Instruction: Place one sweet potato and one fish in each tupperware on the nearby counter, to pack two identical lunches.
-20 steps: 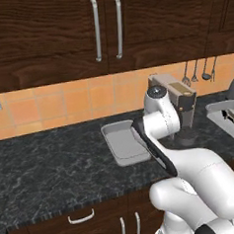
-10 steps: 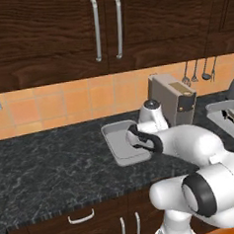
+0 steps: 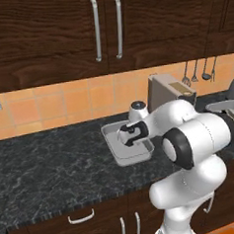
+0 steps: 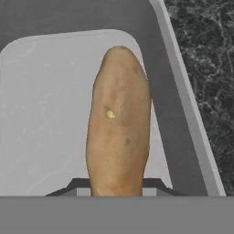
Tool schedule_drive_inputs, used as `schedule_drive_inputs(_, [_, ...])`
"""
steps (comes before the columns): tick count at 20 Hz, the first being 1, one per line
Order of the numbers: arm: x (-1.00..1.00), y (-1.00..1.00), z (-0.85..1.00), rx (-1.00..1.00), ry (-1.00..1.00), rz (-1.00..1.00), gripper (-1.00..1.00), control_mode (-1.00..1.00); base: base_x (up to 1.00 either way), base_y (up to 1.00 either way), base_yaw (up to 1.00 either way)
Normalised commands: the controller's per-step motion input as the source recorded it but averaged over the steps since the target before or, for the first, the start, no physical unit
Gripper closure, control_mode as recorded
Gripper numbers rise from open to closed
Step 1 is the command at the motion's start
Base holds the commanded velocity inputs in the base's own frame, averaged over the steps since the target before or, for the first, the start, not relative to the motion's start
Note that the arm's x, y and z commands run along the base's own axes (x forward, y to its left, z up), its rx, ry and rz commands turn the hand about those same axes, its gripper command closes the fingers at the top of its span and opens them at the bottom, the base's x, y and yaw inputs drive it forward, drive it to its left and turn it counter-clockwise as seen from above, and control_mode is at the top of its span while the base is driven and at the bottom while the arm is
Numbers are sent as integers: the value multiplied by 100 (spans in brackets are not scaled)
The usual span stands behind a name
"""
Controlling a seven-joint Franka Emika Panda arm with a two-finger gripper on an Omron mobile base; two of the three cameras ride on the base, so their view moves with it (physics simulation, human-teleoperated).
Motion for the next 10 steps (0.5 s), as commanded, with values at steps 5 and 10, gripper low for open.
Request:
schedule_drive_inputs(5, [25,0,-56,-1,0,-9,100,-100,0,0,0])
schedule_drive_inputs(10, [28,5,-11,-1,0,-7,-100,-100,0,0,0])
